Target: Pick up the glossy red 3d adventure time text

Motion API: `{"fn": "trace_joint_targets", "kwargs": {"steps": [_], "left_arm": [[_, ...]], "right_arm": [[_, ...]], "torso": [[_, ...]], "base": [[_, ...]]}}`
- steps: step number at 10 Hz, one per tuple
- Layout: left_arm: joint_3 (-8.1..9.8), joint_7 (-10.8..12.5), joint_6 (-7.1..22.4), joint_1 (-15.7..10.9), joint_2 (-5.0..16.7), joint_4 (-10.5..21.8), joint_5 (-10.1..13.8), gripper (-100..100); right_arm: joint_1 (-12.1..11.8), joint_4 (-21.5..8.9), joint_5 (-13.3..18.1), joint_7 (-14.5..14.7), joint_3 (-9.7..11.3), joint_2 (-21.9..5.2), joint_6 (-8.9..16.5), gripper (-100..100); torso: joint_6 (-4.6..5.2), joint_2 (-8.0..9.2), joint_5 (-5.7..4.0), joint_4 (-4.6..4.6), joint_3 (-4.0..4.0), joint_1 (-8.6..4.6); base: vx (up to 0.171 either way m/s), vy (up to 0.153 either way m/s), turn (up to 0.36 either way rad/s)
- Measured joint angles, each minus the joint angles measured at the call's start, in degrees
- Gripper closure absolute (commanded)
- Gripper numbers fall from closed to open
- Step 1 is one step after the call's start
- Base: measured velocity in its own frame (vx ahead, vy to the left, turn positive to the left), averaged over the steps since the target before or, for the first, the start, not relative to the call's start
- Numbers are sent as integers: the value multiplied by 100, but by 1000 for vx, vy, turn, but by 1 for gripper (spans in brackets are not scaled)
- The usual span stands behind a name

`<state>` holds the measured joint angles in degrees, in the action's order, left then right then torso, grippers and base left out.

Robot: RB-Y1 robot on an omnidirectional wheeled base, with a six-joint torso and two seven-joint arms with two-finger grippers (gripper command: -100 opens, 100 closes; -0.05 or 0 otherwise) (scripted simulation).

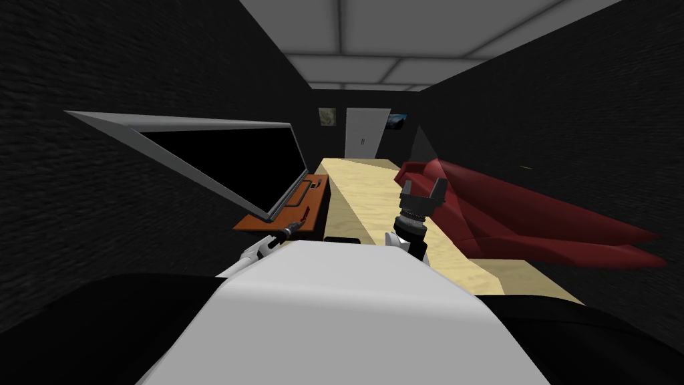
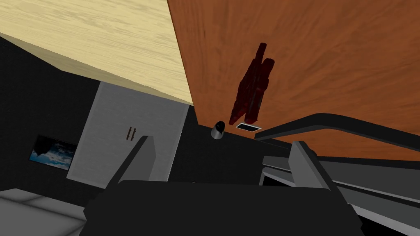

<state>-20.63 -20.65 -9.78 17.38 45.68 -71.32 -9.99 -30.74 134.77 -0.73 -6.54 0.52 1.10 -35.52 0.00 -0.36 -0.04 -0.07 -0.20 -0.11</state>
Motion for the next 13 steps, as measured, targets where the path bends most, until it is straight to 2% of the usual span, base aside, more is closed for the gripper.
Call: {"fn": "trace_joint_targets", "kwargs": {"steps": [4, 5, 7, 9, 11, 13], "left_arm": [[-305, 173, -185, -261, 227, 634, -108, -100], [-359, 184, -208, -332, 209, 814, -143, -100], [-453, 242, -322, -361, 317, 1064, -193, -100], [-630, 324, -421, -558, 382, 1420, -247, -100], [-735, 385, -485, -624, 453, 1671, -295, -100], [-918, 472, -597, -791, 536, 2039, -362, -100]], "right_arm": [[0, 0, 0, 0, 0, 0, 0, 0], [0, 0, 0, 0, 0, 0, 0, 0], [0, 0, 0, 0, 0, 0, 0, 0], [0, 0, 0, 0, 0, 0, 0, 0], [0, 0, 0, 0, 0, 0, 0, 0], [0, 0, 0, 0, 0, 0, 0, 0]], "torso": [[0, 3, -1, 1, 2, -6], [-1, 9, -1, 1, 4, -6], [-2, 7, -1, 0, 3, 0], [-1, 6, -1, 0, 2, -2], [-2, 16, -1, 2, 8, -3], [0, 1, -2, 0, 0, -7]], "base": [[84, -43, -35], [99, -50, -59], [94, -35, -31], [81, -39, -36], [65, -44, -35], [126, -56, -60]]}}
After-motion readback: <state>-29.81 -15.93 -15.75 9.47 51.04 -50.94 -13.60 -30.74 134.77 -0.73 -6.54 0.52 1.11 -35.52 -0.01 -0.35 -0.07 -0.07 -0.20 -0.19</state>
